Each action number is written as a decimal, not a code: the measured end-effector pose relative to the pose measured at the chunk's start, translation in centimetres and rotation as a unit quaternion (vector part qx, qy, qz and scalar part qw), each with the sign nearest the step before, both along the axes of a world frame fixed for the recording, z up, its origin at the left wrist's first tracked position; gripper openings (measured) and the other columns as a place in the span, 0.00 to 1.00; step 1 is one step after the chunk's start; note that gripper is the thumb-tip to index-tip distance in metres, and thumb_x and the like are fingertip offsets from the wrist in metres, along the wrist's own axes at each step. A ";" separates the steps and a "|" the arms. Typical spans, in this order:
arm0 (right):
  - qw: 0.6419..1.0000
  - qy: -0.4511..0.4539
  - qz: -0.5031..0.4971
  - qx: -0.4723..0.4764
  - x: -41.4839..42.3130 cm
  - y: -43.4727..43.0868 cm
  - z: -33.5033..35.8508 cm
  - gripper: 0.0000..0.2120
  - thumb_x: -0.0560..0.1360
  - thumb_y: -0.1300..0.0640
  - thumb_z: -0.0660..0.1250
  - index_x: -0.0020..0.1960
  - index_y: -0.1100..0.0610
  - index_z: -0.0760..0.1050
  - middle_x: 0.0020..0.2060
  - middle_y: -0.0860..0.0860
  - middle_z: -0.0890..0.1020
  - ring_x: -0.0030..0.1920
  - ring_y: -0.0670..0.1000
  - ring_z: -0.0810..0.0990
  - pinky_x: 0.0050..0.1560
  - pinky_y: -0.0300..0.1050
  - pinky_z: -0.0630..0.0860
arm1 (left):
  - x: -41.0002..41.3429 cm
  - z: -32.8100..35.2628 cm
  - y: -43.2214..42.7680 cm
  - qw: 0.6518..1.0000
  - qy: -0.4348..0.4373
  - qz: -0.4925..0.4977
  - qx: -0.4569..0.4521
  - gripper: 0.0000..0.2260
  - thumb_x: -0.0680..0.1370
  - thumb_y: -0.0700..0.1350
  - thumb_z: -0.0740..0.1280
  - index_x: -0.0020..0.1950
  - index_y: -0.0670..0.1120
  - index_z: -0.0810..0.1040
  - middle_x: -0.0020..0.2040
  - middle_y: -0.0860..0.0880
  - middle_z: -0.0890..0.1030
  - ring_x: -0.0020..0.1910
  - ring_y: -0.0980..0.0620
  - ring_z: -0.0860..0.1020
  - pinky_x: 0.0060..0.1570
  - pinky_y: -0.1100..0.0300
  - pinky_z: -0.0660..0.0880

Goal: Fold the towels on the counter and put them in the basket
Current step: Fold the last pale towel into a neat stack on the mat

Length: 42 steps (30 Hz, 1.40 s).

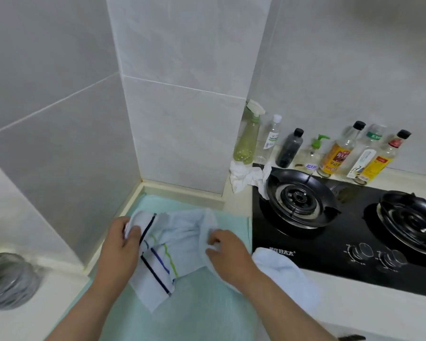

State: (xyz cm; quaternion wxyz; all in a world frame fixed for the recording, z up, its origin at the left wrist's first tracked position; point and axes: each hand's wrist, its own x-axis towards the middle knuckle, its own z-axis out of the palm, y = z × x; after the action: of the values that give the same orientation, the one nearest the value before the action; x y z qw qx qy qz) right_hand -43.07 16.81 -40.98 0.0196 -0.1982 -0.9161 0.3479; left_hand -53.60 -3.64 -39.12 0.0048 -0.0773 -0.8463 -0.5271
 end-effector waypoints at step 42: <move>0.919 0.252 -0.207 -0.223 10.7 -2.1 -0.8 0.05 0.74 0.58 0.63 0.48 0.59 0.74 0.39 0.52 0.75 0.39 0.51 0.73 0.41 0.46 0.69 | 8.8 -5.3 -8.6 0.970 0.038 -0.038 0.239 0.08 0.76 0.47 0.62 0.46 0.50 0.80 0.44 0.48 0.81 0.42 0.47 0.77 0.45 0.51 0.71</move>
State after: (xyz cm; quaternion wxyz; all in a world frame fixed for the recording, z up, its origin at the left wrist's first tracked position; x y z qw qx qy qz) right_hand -32.32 14.75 -41.75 0.2764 -0.2883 -0.7184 0.5695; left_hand -44.83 -12.27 -44.43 0.0354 -0.1263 -0.6914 -0.7105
